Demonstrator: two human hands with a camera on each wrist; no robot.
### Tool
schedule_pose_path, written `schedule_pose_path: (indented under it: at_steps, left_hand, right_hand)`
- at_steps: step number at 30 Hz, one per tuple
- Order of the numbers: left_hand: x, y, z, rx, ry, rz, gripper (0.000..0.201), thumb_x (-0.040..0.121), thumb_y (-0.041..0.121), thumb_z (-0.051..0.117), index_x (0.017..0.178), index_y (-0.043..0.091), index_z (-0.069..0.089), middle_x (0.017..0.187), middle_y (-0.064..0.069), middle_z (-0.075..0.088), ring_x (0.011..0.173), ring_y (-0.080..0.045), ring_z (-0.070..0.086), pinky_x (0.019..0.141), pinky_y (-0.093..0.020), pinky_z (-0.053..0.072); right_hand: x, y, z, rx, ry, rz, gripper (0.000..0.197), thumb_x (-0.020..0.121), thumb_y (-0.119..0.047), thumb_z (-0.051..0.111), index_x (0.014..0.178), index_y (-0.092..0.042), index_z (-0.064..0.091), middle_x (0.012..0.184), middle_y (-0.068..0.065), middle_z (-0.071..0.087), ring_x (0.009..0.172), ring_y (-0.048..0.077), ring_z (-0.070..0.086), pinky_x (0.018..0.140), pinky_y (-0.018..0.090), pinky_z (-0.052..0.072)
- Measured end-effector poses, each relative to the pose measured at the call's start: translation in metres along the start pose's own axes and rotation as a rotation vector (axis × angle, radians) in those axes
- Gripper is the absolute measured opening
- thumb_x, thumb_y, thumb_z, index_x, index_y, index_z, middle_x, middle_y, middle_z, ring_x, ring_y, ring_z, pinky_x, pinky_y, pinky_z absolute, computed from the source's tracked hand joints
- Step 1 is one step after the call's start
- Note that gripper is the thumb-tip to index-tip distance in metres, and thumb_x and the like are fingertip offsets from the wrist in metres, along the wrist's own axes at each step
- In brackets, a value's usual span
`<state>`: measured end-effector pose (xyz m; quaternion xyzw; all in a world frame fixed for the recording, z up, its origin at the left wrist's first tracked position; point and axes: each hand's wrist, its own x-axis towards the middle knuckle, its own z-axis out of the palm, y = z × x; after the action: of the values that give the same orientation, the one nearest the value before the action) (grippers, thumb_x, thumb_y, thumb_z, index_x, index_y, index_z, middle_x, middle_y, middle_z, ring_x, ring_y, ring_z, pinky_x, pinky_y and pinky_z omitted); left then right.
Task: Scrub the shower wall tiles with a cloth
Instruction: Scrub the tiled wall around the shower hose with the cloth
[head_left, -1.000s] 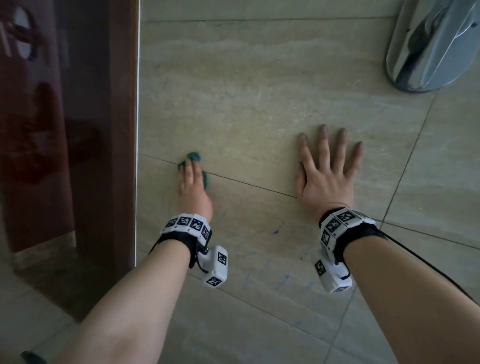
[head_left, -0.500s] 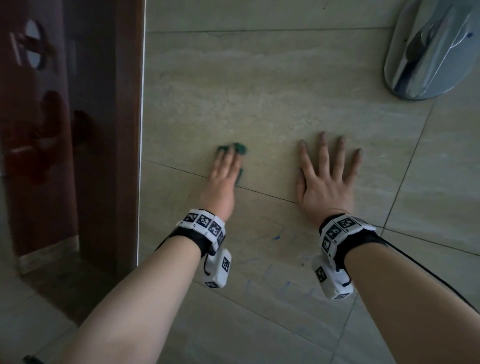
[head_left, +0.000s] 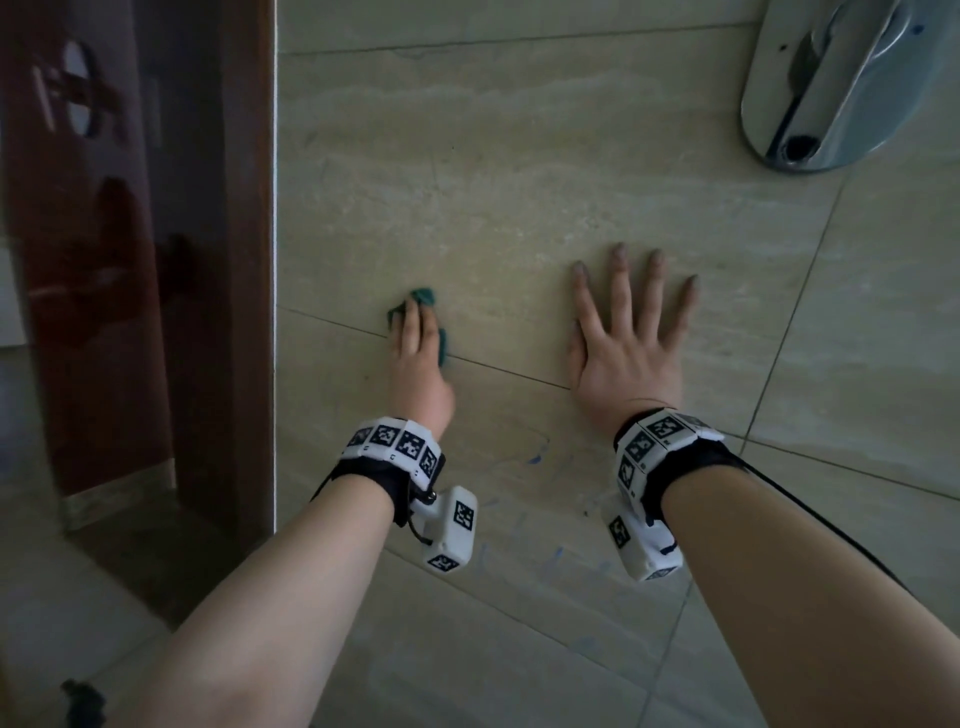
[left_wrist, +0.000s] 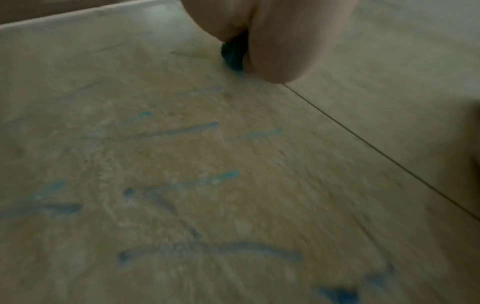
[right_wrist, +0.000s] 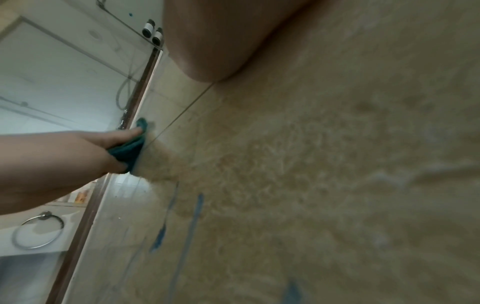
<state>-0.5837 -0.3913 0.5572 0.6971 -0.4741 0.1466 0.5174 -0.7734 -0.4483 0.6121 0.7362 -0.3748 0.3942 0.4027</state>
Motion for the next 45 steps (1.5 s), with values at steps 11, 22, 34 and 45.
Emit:
schedule_pose_path:
  at_steps: [11,22,34,45]
  left_hand:
    - [-0.016,0.039,0.0,0.142,-0.08,0.123,0.089,0.083,-0.023,0.039,0.154,0.016,0.002,0.161,0.001,-0.011,0.147,-0.02,-0.011,0.118,-0.028,0.009]
    - [-0.014,0.037,-0.007,0.123,-0.165,0.094,0.092,0.083,-0.023,0.04,0.154,0.02,0.0,0.161,0.004,-0.014,0.147,-0.016,-0.012,0.109,-0.016,0.002]
    - [0.003,-0.024,-0.02,0.206,-0.143,0.37,0.086,0.084,-0.02,0.037,0.154,0.017,0.004,0.161,0.003,-0.012,0.148,-0.016,-0.01,0.11,-0.016,-0.001]
    - [0.049,-0.132,-0.027,0.066,0.064,0.486,0.082,0.079,-0.022,0.04,0.151,0.014,0.025,0.161,0.0,0.012,0.148,-0.022,0.006,0.112,-0.02,0.007]
  right_hand:
    - [0.001,0.005,0.0,0.092,0.028,-0.07,0.059,0.098,-0.037,0.028,0.153,-0.018,0.016,0.159,0.015,0.009,0.144,0.042,0.0,0.109,0.06,-0.015]
    - [-0.003,0.009,-0.001,0.094,0.035,-0.093,0.058,0.099,-0.035,0.033,0.152,-0.016,0.021,0.158,0.018,0.012,0.144,0.043,0.006,0.109,0.062,-0.007]
    - [0.003,-0.071,0.02,0.116,0.047,-0.019,0.059,0.089,-0.027,0.048,0.145,-0.015,0.038,0.155,0.018,0.024,0.142,0.044,0.015,0.112,0.054,-0.006]
    - [0.012,-0.15,0.054,0.036,0.062,0.058,0.057,0.093,-0.029,0.037,0.148,-0.015,0.032,0.157,0.015,0.02,0.143,0.043,0.012,0.112,0.058,-0.003]
